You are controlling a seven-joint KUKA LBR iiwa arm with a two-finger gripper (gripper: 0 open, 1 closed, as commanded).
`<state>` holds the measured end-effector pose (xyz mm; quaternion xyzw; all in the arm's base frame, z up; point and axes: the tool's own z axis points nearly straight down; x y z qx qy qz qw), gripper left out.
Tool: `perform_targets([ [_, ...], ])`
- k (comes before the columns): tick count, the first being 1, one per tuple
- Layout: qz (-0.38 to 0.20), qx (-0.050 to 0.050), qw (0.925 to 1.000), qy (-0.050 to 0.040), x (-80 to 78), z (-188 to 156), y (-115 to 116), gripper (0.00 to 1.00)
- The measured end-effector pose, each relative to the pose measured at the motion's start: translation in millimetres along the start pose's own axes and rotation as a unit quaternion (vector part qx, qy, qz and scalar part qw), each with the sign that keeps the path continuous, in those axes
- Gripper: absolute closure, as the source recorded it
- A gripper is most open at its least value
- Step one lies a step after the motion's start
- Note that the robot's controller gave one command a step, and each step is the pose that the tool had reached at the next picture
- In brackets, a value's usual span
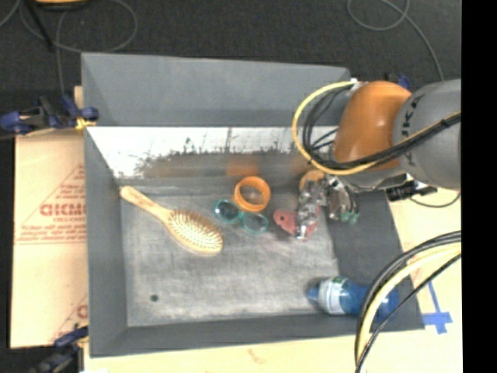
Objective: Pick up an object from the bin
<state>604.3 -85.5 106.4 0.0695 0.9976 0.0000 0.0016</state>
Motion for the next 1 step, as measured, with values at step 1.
perform_targets([
  [1,0.000,0.000,1.0000,0.0001,-0.2,-10.0,0.0,1.00],
])
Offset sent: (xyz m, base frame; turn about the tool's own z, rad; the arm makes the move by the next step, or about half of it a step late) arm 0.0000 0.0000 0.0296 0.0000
